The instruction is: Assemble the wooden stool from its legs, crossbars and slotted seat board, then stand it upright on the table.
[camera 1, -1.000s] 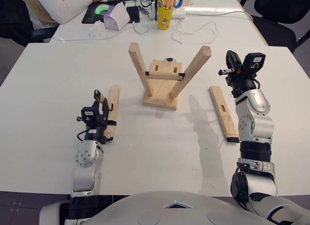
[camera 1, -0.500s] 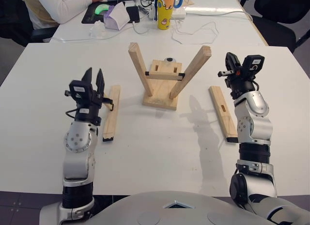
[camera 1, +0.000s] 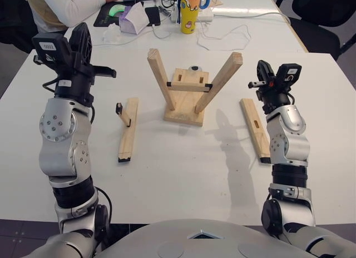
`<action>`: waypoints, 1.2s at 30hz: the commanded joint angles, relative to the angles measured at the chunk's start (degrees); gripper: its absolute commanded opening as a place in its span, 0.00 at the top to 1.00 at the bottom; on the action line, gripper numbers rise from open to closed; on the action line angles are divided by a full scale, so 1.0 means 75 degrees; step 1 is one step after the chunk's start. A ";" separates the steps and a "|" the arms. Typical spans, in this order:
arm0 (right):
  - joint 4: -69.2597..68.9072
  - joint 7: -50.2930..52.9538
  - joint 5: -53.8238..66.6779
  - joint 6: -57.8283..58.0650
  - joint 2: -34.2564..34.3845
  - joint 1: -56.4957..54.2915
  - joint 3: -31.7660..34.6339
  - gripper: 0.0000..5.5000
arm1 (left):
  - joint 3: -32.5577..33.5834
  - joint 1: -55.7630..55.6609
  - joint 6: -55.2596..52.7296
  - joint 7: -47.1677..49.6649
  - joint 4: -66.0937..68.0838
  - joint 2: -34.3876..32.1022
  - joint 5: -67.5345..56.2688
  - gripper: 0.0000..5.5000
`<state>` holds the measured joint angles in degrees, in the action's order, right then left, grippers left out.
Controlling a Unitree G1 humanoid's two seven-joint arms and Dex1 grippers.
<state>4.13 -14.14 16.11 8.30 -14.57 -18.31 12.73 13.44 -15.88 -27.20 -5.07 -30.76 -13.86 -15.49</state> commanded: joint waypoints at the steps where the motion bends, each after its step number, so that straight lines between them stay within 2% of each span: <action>1: -0.0249 0.0175 0.0014 0.0038 0.0130 0.0148 0.0026 1.00 | -0.0412 0.0670 0.0096 -0.0163 0.0543 0.0035 0.0250 1.00; 5: -0.0618 0.0317 0.0132 0.0205 0.0270 0.0089 -0.0008 1.00 | -0.1107 0.1580 0.0666 -0.0395 0.1890 -0.0043 0.0924 1.00; 11: -0.1178 0.0528 0.0332 0.0598 0.0504 0.0058 -0.0043 1.00 | -0.1133 0.1139 0.1428 -0.0333 0.3219 -0.0146 0.1339 1.00; 19: -0.1339 0.0519 0.0330 0.0725 0.0549 0.0265 -0.0097 1.00 | -0.0749 0.0617 0.1427 -0.0135 0.2537 0.0019 0.1026 1.00; 23: -0.1306 0.0498 0.0303 0.0686 0.0525 0.0297 -0.0098 1.00 | 0.0068 0.0298 0.1610 0.0087 0.1669 0.0412 -0.0041 1.00; 26: -0.1318 0.0491 0.0293 0.0674 0.0502 0.0364 -0.0080 1.00 | 0.0552 0.0225 0.1181 0.0099 0.1242 0.0405 -0.0871 1.00; 33: -0.1379 0.0538 0.0281 0.0646 0.0457 0.0511 0.0025 1.00 | 0.0432 0.2136 -0.0025 -0.1329 0.1327 -0.0317 -0.1709 1.00; 36: -0.1443 0.0566 0.0278 0.0638 0.0423 0.0601 0.0106 1.00 | 0.0476 0.2911 -0.0606 -0.1310 0.1265 -0.0305 -0.1850 0.92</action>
<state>-5.74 -10.55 18.43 12.94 -10.82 -14.59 12.93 16.93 1.99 -28.11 -15.15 -20.66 -15.61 -28.52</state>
